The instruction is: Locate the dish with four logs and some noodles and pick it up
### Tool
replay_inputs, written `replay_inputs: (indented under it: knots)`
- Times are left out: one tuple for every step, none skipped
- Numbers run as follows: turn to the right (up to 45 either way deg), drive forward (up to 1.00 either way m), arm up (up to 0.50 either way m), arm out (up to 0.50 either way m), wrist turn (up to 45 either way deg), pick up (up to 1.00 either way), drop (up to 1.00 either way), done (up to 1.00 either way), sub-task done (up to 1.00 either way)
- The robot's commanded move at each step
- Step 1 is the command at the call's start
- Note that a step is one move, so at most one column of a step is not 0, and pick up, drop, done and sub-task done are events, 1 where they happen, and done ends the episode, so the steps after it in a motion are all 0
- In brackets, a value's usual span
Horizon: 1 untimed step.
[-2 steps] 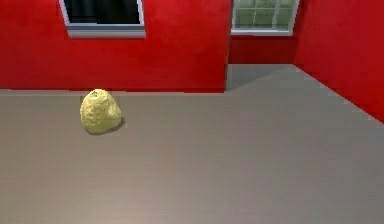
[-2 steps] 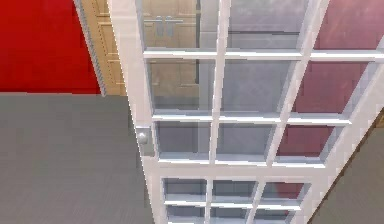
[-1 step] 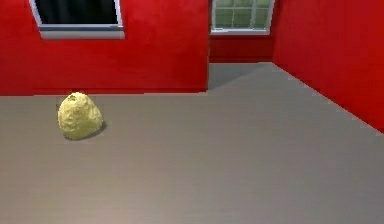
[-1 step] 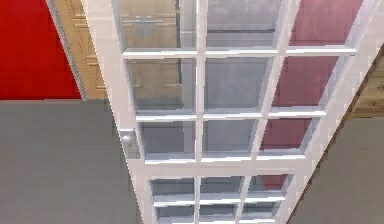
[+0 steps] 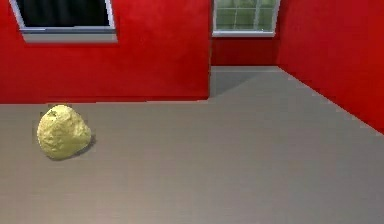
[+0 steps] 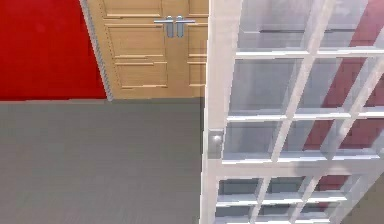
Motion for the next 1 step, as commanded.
replay_inputs:
  knots:
    - [15.0, 0.00, 0.00, 0.00, 0.0, 0.00, 0.00, 0.00, 0.00]
